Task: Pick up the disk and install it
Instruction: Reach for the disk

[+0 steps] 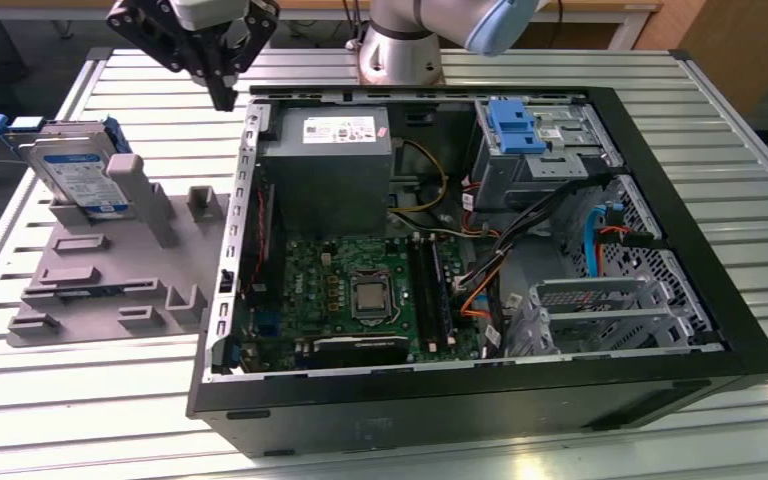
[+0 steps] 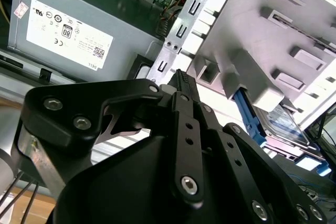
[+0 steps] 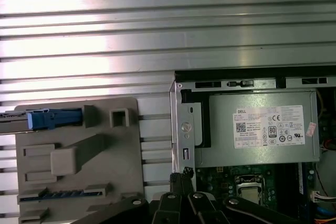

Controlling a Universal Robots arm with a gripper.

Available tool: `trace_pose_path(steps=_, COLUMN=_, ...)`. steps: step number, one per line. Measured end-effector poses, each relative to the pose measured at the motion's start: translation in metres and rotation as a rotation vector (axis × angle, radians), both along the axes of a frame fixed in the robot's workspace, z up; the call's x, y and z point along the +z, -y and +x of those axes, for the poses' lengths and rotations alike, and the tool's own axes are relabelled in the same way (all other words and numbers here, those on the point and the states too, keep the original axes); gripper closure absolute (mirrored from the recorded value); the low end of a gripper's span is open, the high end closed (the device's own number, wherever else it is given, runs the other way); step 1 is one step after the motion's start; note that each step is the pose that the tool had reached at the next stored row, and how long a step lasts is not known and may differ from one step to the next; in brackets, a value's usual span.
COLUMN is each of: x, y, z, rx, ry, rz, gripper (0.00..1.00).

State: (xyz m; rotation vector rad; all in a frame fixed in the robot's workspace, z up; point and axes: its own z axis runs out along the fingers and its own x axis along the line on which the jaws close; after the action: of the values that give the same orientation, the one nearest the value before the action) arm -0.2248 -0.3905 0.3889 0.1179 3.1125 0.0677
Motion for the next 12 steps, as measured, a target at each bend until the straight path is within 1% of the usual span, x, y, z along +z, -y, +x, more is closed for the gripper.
trace_pose_path(steps=12, x=-0.0003, y=-0.0001, z=-0.0061, rx=0.0, ry=0.0001, rz=0.0, gripper=0.89)
